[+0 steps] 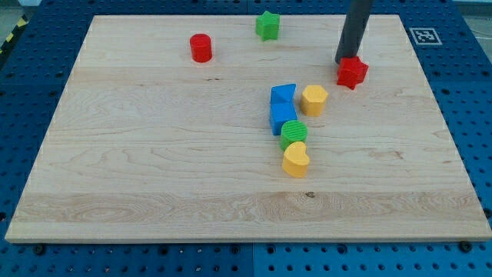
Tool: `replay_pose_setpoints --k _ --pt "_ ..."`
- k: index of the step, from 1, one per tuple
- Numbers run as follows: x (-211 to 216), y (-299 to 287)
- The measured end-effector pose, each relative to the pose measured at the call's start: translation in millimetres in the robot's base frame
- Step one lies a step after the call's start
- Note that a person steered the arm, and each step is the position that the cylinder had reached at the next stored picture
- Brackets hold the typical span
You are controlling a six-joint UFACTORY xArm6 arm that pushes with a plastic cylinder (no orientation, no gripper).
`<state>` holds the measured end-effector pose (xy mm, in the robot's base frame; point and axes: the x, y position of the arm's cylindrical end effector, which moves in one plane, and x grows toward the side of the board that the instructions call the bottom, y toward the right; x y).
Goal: Place red star adjacent to yellow hexagon
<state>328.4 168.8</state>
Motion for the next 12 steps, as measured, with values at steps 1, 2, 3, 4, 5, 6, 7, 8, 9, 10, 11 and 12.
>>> replay_pose_setpoints --k 1,2,3,4,5,6,7,8,9,10,11,12 --pt "4 2" --pt "16 4" --pt "17 6" --pt "27 16" --pt "36 16" --pt "46 16" --pt "47 19" --pt "58 42" --pt "58 56" --pt "68 72" --pt "79 65" --pt "79 50"
